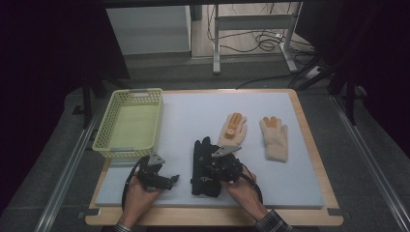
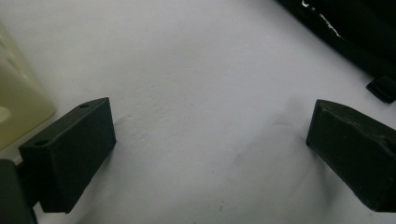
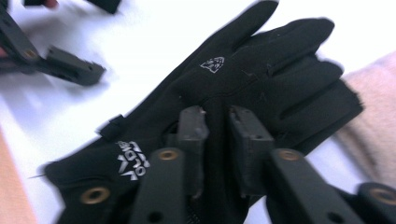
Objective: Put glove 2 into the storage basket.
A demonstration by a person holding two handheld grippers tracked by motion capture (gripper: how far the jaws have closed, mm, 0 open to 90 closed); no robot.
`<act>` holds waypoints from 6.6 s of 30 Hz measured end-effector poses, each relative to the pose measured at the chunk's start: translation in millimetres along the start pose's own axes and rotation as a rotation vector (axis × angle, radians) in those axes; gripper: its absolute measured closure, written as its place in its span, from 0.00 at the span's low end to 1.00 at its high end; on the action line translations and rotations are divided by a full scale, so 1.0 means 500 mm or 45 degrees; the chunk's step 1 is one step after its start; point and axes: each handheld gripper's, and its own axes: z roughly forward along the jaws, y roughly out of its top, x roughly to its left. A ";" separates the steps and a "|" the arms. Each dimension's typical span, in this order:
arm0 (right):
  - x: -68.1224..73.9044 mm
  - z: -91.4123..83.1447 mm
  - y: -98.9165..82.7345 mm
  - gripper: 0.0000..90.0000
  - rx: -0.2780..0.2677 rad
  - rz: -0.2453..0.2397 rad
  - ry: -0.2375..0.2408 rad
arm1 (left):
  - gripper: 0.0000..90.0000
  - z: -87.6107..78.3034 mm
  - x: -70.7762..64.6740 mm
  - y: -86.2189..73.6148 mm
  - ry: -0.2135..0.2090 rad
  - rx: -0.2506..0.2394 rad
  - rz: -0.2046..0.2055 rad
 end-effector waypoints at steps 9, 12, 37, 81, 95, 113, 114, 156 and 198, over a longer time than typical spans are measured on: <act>-0.023 -0.034 0.019 0.61 -0.066 -0.015 -0.023 | 0.02 0.000 0.000 0.000 0.000 -0.002 -0.004; -0.048 -0.044 0.038 0.67 -0.099 -0.008 -0.059 | 0.02 0.000 0.000 0.000 0.001 -0.002 0.000; -0.132 0.025 0.067 0.78 -0.037 0.032 -0.112 | 0.02 0.000 0.001 0.000 0.000 -0.001 0.005; -0.019 0.054 -0.023 0.91 -0.029 -0.014 0.149 | 0.01 -0.058 0.050 -0.065 0.096 -0.014 -0.109; -0.009 0.111 0.026 0.90 -0.060 -0.081 0.065 | 0.00 -0.055 0.047 -0.066 0.110 -0.022 -0.108; -0.036 0.020 -0.002 0.54 -0.099 -0.122 0.038 | 0.00 -0.054 0.044 -0.068 0.123 -0.042 -0.123; -0.036 0.020 -0.002 0.54 -0.099 -0.122 0.038 | 0.00 -0.054 0.044 -0.068 0.123 -0.042 -0.123; -0.174 -0.056 -0.126 0.12 -0.017 0.013 -0.153 | 0.02 -0.061 0.014 -0.026 -0.040 -0.095 -0.051; -0.173 -0.056 -0.127 0.12 -0.024 0.008 -0.160 | 0.04 0.113 -0.035 0.164 -0.034 0.187 0.064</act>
